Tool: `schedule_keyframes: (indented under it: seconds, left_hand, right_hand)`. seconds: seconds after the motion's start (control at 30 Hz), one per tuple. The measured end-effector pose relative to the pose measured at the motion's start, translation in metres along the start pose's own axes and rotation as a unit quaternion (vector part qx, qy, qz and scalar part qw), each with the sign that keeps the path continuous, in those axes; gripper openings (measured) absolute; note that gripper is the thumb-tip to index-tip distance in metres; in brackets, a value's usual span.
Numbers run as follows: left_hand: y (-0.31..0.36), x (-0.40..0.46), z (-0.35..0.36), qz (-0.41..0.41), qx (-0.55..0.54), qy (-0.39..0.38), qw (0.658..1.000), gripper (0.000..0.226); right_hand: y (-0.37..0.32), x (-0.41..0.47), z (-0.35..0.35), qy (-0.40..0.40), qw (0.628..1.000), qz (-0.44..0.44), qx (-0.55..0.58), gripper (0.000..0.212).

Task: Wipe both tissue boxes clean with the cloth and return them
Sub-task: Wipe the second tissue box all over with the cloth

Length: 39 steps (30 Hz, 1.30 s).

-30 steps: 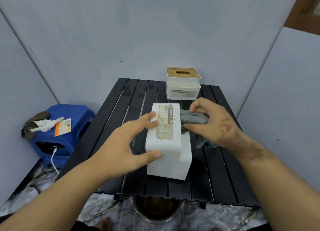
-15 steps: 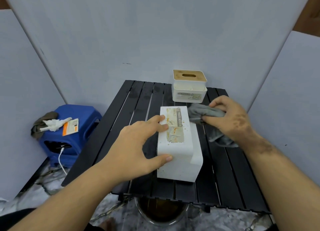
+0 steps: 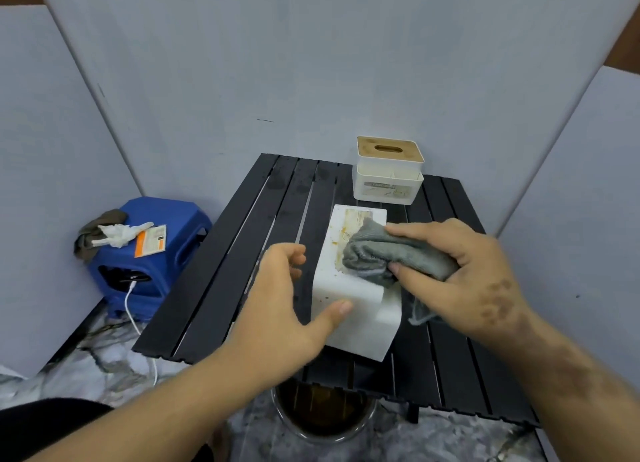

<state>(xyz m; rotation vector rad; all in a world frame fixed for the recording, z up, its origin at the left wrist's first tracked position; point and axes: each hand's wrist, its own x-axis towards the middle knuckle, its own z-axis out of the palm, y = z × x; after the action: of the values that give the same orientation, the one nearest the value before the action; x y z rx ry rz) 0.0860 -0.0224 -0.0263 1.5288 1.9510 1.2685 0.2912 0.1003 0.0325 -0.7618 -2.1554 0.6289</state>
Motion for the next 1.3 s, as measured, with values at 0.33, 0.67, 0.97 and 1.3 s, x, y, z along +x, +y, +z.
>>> schedule_keyframes:
  seconds: [0.33,0.67,0.97,1.3]
  left_hand:
    - [0.018,0.0,0.033,0.003,0.097,0.07,0.993,0.073]
    - [0.012,0.01,0.026,-0.041,0.067,0.068,0.995,0.076]
    - [0.01,0.01,0.023,-0.08,-0.042,0.08,0.993,0.063]
    - [0.01,0.007,0.015,-0.061,-0.089,0.067,0.992,0.06]
  right_hand:
    - [0.002,0.009,0.006,-0.02,1.0,-0.012,0.004,0.044]
    - [0.007,0.008,0.016,0.032,0.999,0.012,-0.016,0.041]
    - [0.018,0.032,0.009,0.022,0.996,0.029,-0.075,0.039]
    - [-0.017,0.034,0.028,-0.066,0.997,-0.015,-0.032,0.034]
